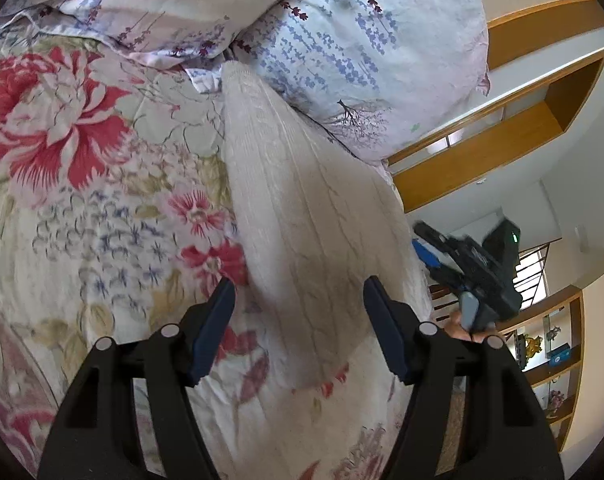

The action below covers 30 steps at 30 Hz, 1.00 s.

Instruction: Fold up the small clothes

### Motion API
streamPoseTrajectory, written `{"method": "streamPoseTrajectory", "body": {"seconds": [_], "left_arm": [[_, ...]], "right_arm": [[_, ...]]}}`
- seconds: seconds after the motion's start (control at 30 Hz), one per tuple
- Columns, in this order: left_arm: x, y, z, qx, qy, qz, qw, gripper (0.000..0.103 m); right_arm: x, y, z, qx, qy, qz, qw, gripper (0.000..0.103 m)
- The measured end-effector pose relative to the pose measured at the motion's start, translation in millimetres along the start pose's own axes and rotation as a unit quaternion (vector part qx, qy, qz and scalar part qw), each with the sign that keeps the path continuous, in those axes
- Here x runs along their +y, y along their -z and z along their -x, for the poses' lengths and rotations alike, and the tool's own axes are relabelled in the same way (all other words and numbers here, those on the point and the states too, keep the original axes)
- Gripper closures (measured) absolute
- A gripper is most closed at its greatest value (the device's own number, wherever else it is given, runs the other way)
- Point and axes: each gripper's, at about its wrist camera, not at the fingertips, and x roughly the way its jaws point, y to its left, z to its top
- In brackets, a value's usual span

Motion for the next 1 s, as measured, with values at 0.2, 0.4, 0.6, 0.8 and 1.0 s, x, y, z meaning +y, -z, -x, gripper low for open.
{"method": "streamPoseTrajectory", "body": {"seconds": [0.2, 0.4, 0.6, 0.8, 1.0], "left_arm": [[-7, 13, 4, 0.002, -0.009, 0.007, 0.9999, 0.038], [-9, 23, 0, 0.01, -0.022, 0.014, 0.9996, 0.055], [-12, 28, -2, 0.012, -0.023, 0.002, 0.9997, 0.086], [-12, 33, 0, 0.014, -0.031, -0.01, 0.9994, 0.088], [-10, 33, 1, 0.022, -0.036, -0.007, 0.9991, 0.079]], "right_arm": [[-9, 39, 24, 0.017, -0.041, 0.002, 0.999, 0.044], [5, 56, 18, 0.024, -0.041, 0.044, 0.998, 0.073], [21, 55, 43, -0.053, -0.029, 0.079, 0.995, 0.092], [4, 59, 23, -0.022, 0.06, 0.089, 0.994, 0.092], [-6, 55, 12, 0.002, 0.037, 0.047, 0.998, 0.089]]}}
